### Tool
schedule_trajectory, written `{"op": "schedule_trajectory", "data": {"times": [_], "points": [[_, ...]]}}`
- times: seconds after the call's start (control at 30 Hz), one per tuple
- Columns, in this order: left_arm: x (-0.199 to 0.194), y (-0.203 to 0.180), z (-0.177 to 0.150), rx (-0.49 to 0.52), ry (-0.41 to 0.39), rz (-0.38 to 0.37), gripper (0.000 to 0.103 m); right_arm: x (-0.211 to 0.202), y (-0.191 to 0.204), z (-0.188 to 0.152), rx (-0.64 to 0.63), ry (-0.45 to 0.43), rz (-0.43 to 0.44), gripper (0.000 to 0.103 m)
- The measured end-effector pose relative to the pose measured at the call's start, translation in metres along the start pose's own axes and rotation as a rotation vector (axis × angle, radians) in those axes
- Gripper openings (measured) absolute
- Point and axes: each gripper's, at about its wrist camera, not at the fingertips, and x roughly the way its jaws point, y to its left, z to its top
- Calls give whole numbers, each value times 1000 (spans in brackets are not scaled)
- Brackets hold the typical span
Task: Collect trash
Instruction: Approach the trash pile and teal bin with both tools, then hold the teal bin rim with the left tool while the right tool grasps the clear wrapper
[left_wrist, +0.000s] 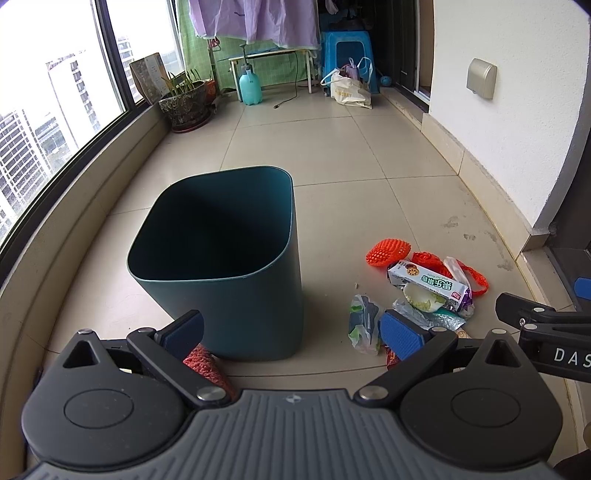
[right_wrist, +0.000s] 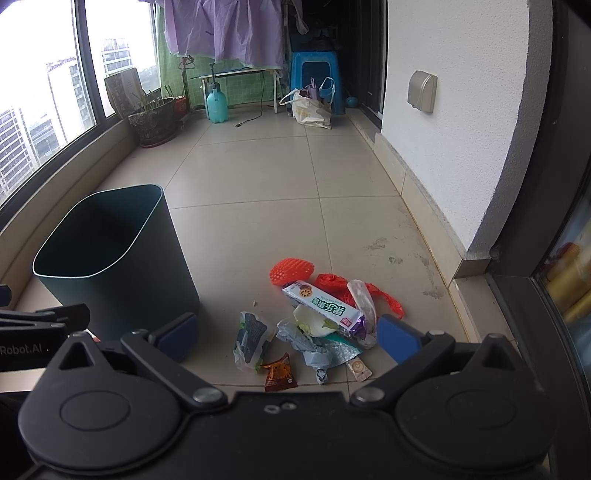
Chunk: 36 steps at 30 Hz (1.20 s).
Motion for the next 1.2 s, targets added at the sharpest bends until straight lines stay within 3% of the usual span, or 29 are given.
{"op": "schedule_trajectory", "data": {"times": [0.63,0.77,0.87,1.2], "points": [[-4,18,15,-76,7,20,103,-14,0,5,5,-44,15,102],[-14,26,29,-82,-43,32,103,-17,0,7,-2,-62,11,102],[-16,38,35,-62,-69,62,103,-14,0,7,-2,-58,8,102],[23,103,69,-95,-49,153,103,12,11,24,-34,-33,-54,102]]}}
